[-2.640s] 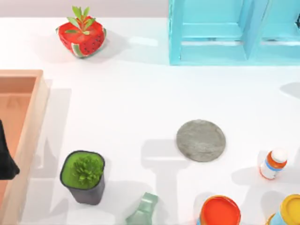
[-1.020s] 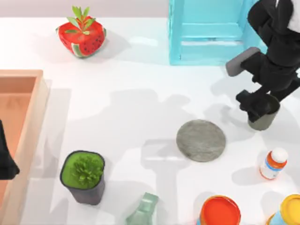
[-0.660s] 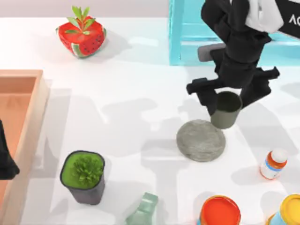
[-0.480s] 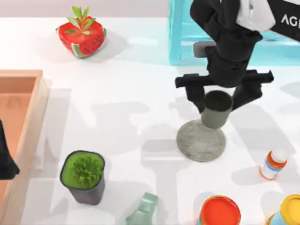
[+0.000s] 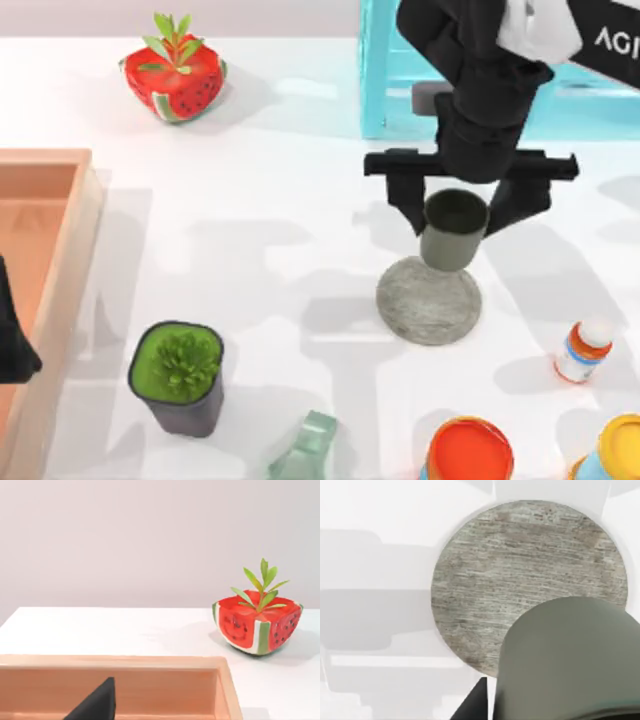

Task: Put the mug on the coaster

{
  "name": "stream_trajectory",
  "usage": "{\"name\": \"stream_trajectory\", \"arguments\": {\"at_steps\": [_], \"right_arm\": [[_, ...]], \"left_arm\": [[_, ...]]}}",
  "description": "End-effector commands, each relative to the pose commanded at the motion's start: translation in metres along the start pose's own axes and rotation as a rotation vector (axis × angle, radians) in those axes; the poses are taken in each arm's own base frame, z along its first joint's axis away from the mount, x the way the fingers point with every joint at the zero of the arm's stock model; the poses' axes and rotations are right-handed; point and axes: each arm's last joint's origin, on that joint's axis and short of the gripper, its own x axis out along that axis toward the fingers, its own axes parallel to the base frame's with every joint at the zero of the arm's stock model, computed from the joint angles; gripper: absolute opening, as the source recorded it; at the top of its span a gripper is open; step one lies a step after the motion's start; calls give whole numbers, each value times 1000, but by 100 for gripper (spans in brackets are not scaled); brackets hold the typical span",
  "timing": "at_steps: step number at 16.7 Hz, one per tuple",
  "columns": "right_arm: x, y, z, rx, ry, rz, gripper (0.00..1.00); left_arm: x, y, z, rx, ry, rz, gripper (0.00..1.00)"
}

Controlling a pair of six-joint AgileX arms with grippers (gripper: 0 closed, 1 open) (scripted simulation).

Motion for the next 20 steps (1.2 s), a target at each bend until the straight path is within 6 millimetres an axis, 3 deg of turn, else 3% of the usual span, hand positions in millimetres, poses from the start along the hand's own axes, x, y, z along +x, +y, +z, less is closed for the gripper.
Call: {"name": "stream_trajectory", "arguments": {"at_steps": [3, 10, 14, 20], "right_arm": [[6, -2, 1, 6, 4, -2, 0], [62, -1, 0, 1, -3, 2, 0], [65, -1, -1, 0, 0, 0, 0], [65, -1, -1, 0, 0, 0, 45]], "left_arm": [[0, 0, 0, 0, 0, 0, 100], [0, 0, 0, 0, 0, 0, 100], [0, 0, 0, 0, 0, 0, 100], [0, 0, 0, 0, 0, 0, 100]]}}
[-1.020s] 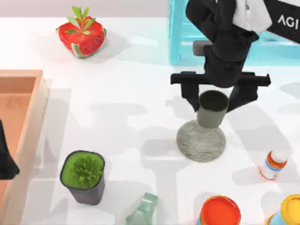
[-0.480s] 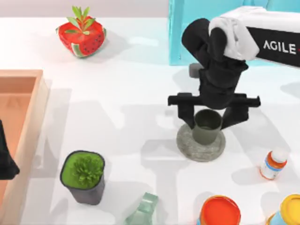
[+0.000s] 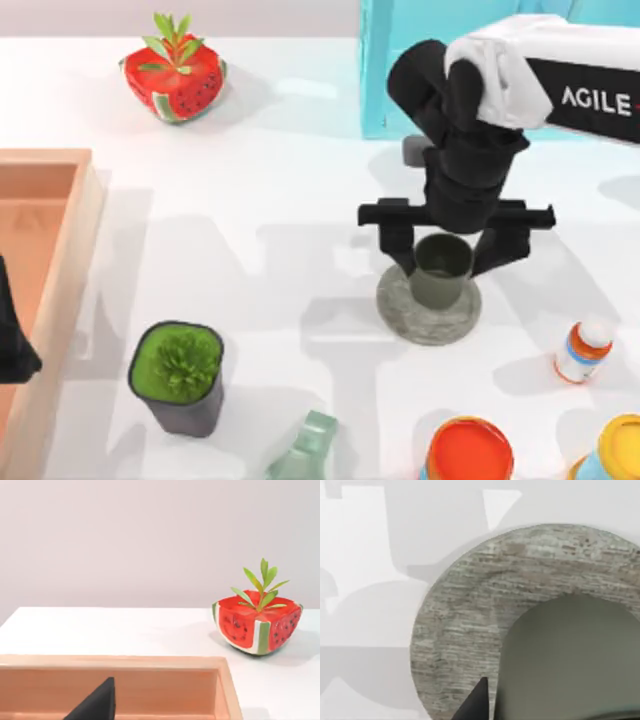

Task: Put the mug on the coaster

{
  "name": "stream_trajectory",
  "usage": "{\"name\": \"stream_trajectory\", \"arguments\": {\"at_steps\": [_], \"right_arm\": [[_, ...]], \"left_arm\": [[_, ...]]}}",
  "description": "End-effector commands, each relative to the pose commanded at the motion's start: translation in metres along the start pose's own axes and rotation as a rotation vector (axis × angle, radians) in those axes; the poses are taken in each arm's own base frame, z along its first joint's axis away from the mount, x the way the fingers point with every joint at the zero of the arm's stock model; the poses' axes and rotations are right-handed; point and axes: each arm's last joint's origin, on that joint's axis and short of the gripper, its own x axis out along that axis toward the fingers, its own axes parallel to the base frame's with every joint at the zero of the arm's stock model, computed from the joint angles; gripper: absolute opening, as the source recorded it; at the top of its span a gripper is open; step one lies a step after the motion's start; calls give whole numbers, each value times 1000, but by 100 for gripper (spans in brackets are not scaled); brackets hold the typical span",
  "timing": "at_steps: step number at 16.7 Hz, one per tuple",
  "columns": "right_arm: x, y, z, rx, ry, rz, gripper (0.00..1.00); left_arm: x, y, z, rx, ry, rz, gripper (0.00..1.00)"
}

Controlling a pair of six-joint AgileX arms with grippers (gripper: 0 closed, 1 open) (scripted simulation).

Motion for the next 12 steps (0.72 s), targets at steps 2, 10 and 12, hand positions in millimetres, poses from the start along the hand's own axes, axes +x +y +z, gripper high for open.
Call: {"name": "stream_trajectory", "arguments": {"at_steps": [2, 10, 12], "right_arm": [[0, 0, 0, 0, 0, 0, 60], [0, 0, 0, 0, 0, 0, 100], [0, 0, 0, 0, 0, 0, 100]], "left_arm": [[0, 0, 0, 0, 0, 0, 100], [0, 0, 0, 0, 0, 0, 100], [0, 0, 0, 0, 0, 0, 100]]}}
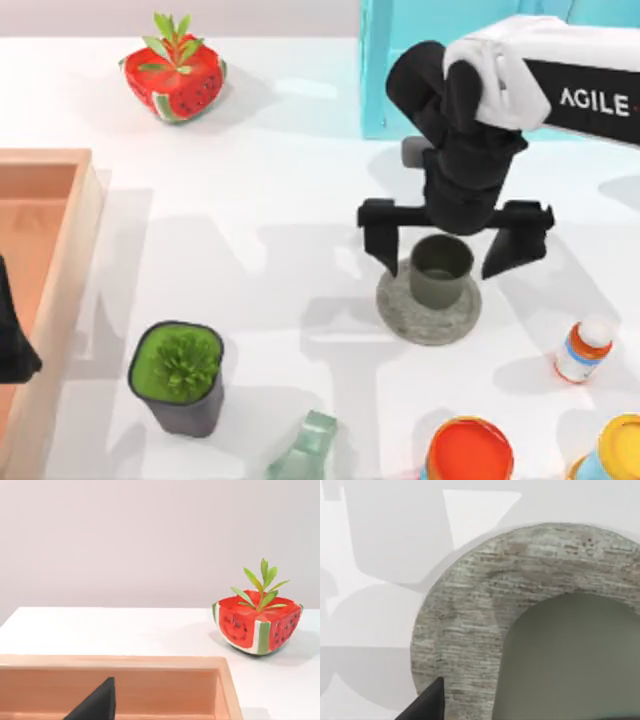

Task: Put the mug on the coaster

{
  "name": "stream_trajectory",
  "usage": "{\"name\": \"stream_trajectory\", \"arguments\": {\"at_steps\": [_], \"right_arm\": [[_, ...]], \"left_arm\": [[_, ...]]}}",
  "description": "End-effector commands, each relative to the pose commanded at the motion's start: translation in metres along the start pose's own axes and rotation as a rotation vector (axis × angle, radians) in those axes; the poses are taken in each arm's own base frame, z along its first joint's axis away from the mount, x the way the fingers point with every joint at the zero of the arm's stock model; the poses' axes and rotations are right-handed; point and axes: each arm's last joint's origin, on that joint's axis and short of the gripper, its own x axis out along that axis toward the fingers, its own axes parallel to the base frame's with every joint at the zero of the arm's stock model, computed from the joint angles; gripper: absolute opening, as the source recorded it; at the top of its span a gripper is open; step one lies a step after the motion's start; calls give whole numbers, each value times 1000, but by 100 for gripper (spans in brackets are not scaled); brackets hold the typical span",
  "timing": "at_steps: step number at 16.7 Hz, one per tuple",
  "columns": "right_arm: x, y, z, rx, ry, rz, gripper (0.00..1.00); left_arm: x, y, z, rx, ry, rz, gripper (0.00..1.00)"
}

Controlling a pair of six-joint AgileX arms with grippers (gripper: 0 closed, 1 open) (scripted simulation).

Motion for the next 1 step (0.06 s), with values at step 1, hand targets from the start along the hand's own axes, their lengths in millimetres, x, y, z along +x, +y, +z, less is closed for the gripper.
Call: {"name": "stream_trajectory", "arguments": {"at_steps": [1], "right_arm": [[0, 0, 0, 0, 0, 0, 100]], "left_arm": [[0, 0, 0, 0, 0, 0, 100]]}}
